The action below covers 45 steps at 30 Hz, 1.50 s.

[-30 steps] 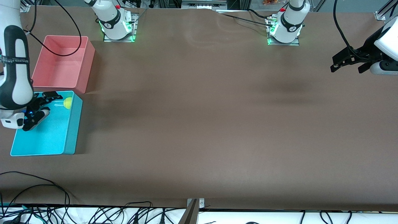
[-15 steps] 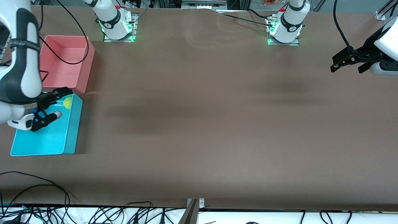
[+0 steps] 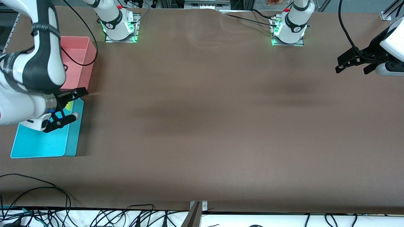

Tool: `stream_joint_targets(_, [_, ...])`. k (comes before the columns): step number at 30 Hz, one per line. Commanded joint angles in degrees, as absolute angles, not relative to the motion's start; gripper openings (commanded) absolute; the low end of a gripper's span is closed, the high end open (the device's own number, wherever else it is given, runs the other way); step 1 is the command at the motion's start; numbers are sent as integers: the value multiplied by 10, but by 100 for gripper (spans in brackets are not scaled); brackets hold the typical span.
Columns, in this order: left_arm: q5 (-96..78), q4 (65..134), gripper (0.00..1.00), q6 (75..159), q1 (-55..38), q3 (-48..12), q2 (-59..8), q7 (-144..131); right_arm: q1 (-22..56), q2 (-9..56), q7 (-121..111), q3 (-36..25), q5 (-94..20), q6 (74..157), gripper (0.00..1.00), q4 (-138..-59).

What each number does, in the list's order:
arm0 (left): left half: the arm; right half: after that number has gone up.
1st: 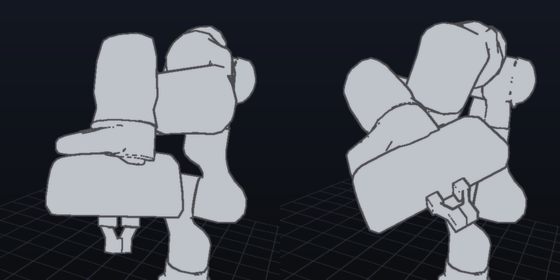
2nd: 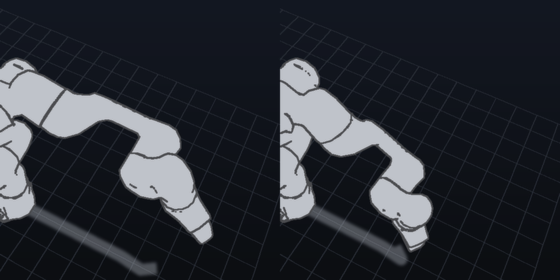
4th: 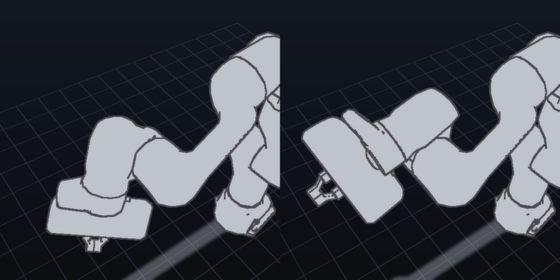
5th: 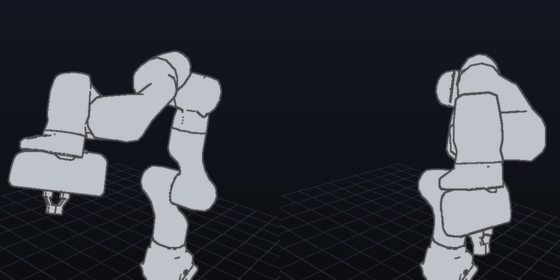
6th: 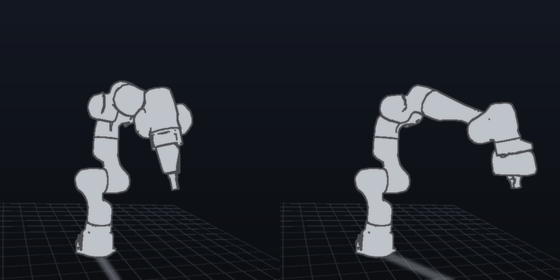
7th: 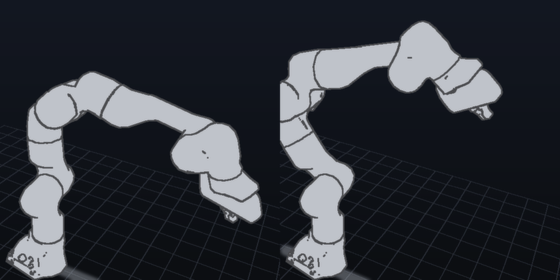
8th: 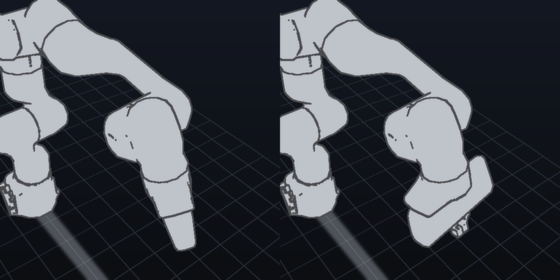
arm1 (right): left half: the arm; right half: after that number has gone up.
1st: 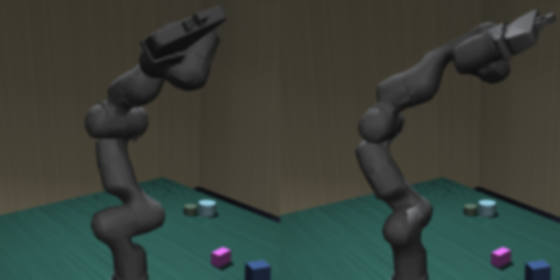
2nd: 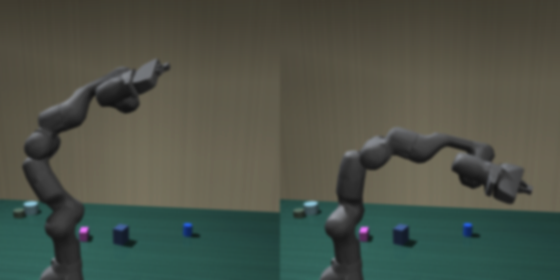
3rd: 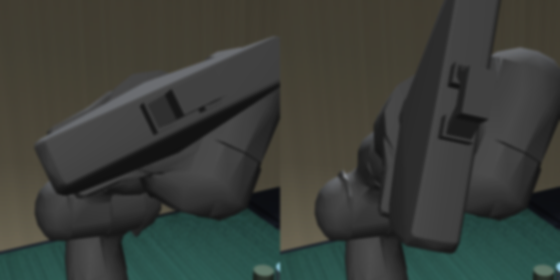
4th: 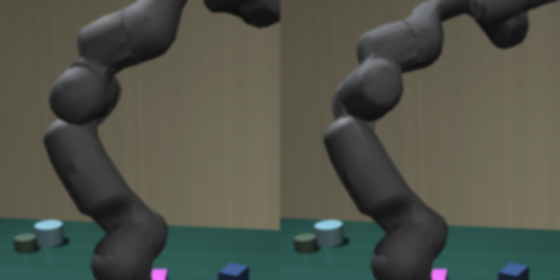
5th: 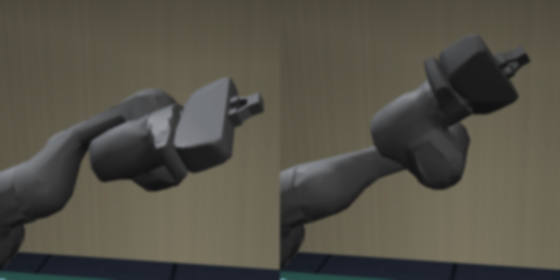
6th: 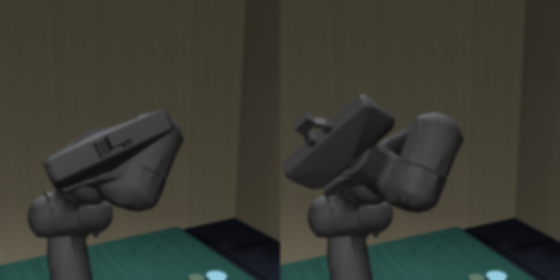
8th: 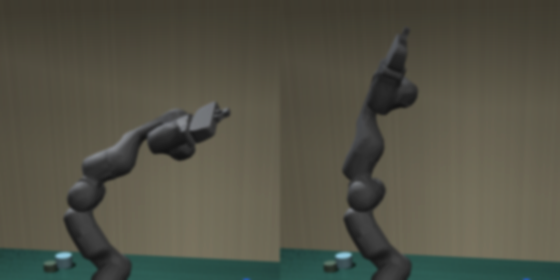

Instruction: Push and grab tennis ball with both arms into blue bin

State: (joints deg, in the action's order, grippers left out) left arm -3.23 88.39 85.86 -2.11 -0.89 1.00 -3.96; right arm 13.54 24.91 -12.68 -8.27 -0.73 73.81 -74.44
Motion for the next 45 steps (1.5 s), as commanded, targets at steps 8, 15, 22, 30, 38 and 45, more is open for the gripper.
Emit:
stream_joint_targets(8, [-21,868,100,847,-23,-10,4,-44,79,72,-27,2,38,905,100,-991])
stream_joint_targets(15, [-20,868,100,847,-23,-10,4,-44,40,-28,-27,3,29,1002,100,-1092])
stream_joint_targets(22, [-20,868,100,847,-23,-10,4,-44,-4,-50,-32,-4,-84,956,100,-1057])
stream_joint_targets(30, [-21,868,100,847,-23,-10,4,-44,-4,-33,-29,-2,16,872,100,-992])
stream_joint_targets(38, [-20,868,100,847,-23,-10,4,-44,-4,-28,-24,6,11,896,100,-990])
stream_joint_targets(45, [-20,868,100,847,-23,-10,4,-44,-7,-21,-29,7,4,923,100,-990])
